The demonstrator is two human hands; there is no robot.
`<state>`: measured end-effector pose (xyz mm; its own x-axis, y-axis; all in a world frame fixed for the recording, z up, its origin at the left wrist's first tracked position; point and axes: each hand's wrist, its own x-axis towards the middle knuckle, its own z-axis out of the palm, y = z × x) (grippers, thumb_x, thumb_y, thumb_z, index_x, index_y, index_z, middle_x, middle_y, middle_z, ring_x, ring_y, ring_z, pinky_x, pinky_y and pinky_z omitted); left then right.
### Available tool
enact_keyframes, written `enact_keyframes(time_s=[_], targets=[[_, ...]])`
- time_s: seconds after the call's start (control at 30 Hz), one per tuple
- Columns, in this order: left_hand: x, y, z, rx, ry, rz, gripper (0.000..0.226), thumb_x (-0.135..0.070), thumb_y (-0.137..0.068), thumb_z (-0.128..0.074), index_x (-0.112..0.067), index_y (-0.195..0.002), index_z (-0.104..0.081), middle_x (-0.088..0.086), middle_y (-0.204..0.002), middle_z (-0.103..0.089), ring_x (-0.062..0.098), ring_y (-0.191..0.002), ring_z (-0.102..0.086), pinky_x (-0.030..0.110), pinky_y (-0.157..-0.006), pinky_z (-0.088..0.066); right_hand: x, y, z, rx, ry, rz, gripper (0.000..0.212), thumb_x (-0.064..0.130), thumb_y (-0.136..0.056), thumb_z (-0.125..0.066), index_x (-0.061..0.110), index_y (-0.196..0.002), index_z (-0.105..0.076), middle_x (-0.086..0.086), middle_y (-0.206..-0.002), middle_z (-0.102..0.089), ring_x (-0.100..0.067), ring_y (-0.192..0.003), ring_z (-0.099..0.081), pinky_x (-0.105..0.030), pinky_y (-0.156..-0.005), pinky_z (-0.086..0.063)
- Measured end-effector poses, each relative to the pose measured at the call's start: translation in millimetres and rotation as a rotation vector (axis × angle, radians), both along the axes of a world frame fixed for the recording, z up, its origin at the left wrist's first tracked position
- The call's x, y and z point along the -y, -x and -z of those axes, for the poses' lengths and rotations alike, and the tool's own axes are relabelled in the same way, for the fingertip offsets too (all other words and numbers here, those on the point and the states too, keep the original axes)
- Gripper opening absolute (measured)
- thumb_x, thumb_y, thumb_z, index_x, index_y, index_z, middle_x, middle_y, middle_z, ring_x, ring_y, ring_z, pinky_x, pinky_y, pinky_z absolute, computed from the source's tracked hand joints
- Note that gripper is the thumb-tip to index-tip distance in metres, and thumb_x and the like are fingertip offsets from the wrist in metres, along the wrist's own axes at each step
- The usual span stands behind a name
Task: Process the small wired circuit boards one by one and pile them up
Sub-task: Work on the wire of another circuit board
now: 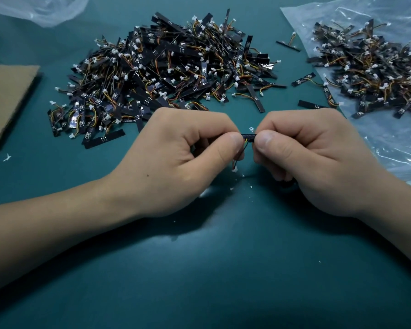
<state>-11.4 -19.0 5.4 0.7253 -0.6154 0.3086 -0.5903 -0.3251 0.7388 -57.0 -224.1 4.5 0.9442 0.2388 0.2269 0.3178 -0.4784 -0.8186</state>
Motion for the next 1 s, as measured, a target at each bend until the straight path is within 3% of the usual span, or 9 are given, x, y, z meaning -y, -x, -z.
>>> enact_keyframes(time_s=[0.2,0.33,0.6,1.0], targets=[[-0.6,1.4,-1.7,-0.005,-0.009,0.019,0.027,-0.013,-0.097,-0.056,-0.018,-0.075,-0.071,0.0,-0.061,-0.063,0.019,-0.056,-0.059,0.033,-0.054,-0.045,-0.4,1.2,-0.9,0.007,0.062,-0.011,0.031,0.019,-0.097,-0.052,0.03,-0.068,-0.055,0.003,-0.054,-0.055,-0.016,-0.051,-0.054,-0.021,-0.054,-0.04],[-0.4,1.8,-3.3,-0.035,0.007,0.018,0.031,-0.013,-0.096,-0.056,-0.03,-0.072,-0.066,0.002,-0.061,-0.066,0.027,-0.059,-0.064,0.039,-0.054,-0.047,-0.9,2.2,-2.9,-0.002,0.051,-0.03,0.028,0.025,-0.096,-0.053,0.032,-0.069,-0.056,0.003,-0.055,-0.056,-0.016,-0.05,-0.055,-0.021,-0.053,-0.041],[-0.5,1.7,-2.3,-0.036,-0.021,0.007,0.027,-0.012,-0.097,-0.055,-0.019,-0.074,-0.068,-0.004,-0.062,-0.063,0.019,-0.055,-0.058,0.031,-0.053,-0.044,-2.2,1.9,-3.1,-0.017,0.062,-0.022,0.031,0.019,-0.097,-0.051,0.032,-0.069,-0.057,0.005,-0.055,-0.056,-0.017,-0.05,-0.057,-0.022,-0.053,-0.042],[-0.4,0.9,-2.4,-0.023,-0.026,0.005,0.027,-0.014,-0.098,-0.054,-0.02,-0.074,-0.065,0.001,-0.06,-0.06,0.023,-0.054,-0.055,0.037,-0.054,-0.041,-2.9,1.8,-3.1,-0.016,0.061,-0.014,0.032,0.018,-0.098,-0.05,0.03,-0.07,-0.056,0.004,-0.056,-0.056,-0.015,-0.051,-0.056,-0.021,-0.053,-0.042]])
